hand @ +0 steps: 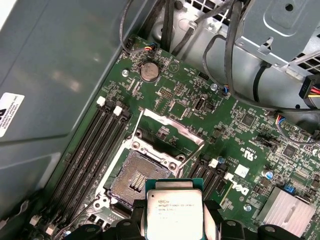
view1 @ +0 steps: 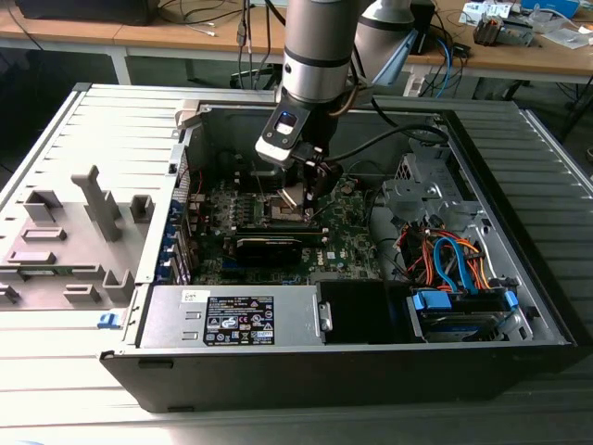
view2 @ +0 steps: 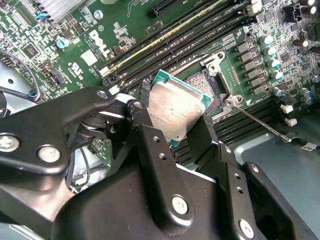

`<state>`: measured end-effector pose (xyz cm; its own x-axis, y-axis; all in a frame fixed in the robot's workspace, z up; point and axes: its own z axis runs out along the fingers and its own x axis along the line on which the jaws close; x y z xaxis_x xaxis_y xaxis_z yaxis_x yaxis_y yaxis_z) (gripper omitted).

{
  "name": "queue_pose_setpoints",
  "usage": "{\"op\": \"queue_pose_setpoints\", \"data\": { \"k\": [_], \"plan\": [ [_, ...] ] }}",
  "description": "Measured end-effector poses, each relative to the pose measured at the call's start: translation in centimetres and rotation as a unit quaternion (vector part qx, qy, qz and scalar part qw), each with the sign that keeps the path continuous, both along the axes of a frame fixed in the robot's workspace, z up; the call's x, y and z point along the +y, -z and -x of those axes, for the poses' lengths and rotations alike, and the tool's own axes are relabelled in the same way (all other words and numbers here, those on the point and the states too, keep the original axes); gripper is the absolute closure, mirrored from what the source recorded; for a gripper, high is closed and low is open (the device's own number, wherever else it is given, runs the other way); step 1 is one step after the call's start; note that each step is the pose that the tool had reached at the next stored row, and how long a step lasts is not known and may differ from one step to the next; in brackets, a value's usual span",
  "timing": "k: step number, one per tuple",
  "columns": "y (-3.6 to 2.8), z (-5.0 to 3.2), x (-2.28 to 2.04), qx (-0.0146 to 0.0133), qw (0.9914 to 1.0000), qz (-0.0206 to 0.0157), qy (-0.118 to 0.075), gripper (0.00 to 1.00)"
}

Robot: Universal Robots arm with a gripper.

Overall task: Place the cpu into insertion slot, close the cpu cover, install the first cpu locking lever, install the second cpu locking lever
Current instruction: 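Place the cpu into insertion slot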

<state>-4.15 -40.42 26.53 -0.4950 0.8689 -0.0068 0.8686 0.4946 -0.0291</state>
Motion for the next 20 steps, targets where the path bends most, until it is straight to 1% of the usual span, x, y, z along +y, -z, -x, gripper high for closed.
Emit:
{"op": "queue_pose_setpoints", "data": {
  "k": [20],
  "plan": [
    [0.12,0.0,-0.02,0.0,0.99988,0.0,0.016,0.45]
  ]
}}
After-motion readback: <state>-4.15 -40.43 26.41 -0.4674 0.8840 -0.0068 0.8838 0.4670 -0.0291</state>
